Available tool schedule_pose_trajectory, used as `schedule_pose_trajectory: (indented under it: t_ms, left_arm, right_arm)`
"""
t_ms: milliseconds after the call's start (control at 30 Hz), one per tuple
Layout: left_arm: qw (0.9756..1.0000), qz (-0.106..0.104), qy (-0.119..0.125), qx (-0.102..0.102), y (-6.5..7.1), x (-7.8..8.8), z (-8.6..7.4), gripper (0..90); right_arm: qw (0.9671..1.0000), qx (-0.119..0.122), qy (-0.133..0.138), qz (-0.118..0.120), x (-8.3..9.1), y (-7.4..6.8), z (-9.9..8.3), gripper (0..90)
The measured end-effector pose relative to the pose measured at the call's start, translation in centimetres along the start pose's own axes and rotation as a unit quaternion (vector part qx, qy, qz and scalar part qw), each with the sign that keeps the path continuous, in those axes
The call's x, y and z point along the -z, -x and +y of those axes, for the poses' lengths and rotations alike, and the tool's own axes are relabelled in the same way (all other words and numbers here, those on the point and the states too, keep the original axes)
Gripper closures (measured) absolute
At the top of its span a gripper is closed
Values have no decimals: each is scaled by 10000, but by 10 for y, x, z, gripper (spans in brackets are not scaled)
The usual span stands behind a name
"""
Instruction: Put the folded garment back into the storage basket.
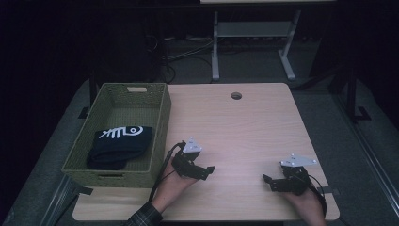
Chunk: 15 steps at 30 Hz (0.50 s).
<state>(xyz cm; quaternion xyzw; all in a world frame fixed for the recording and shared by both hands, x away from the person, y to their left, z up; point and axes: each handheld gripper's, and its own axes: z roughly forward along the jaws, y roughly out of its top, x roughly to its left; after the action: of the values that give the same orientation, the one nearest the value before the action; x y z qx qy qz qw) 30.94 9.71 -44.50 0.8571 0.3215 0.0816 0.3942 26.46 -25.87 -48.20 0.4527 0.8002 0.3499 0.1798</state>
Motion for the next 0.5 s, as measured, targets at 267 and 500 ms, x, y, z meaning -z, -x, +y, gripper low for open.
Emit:
schedule_pose_trajectory:
  t_ms: [267, 500]
  left_arm:
    - [9995, 206, -175, -146, 1, -17, -12, 155]
    - [9981, 395, -264, -388, 7, -25, -19, 138]
  right_arm:
    - [10000, -2, -1, 0, 0, 0, 0, 129]
    - [10000, -1, -1, 1, 0, 0, 0, 128]
